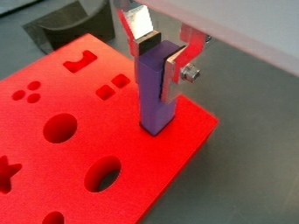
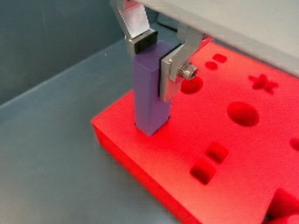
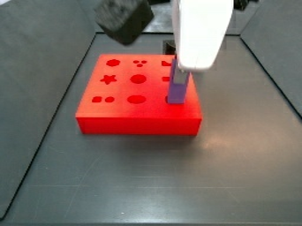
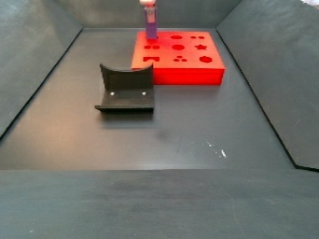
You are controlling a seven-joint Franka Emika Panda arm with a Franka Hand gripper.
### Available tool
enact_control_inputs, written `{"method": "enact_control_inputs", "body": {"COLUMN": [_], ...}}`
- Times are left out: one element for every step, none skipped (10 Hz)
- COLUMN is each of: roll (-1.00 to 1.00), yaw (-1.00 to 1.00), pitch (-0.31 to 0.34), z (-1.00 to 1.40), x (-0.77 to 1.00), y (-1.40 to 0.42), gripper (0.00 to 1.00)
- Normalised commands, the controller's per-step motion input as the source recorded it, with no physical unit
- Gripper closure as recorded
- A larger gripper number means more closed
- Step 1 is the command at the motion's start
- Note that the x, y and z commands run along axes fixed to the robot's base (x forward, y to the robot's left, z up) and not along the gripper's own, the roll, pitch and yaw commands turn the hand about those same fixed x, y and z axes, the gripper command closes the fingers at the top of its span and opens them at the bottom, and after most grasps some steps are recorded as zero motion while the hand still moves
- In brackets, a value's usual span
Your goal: Insert the rectangle object.
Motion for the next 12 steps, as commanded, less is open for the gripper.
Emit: {"method": "enact_control_inputs", "body": {"roll": [0.14,0.16,0.16,0.11,0.07,0.01,0.00,0.00,0.00,0.00,0.00,0.00], "yaw": [-0.16,-0.12,-0.12,-0.13,-0.11,0.00,0.00,0.00,0.00,0.00,0.00,0.00], "pitch": [0.011,0.000,0.000,0.000,0.000,0.000,0.000,0.000,0.000,0.000,0.000,0.000], "z": [-0.44,-0.41,-0.43,-0.48,-0.37,-0.16,-0.09,-0.01,-0.10,-0.09,-0.08,0.00], "x": [0.20,0.00,-0.15,-0.37,-0.47,0.00,0.01,0.04,0.41,0.40,0.26,0.00], "y": [0.00,0.00,0.00,0.00,0.00,-0.06,-0.01,-0.01,0.00,0.00,0.00,0.00], "gripper": [1.00,1.00,1.00,1.00,1.00,1.00,1.00,1.00,1.00,1.00,1.00,1.00]}}
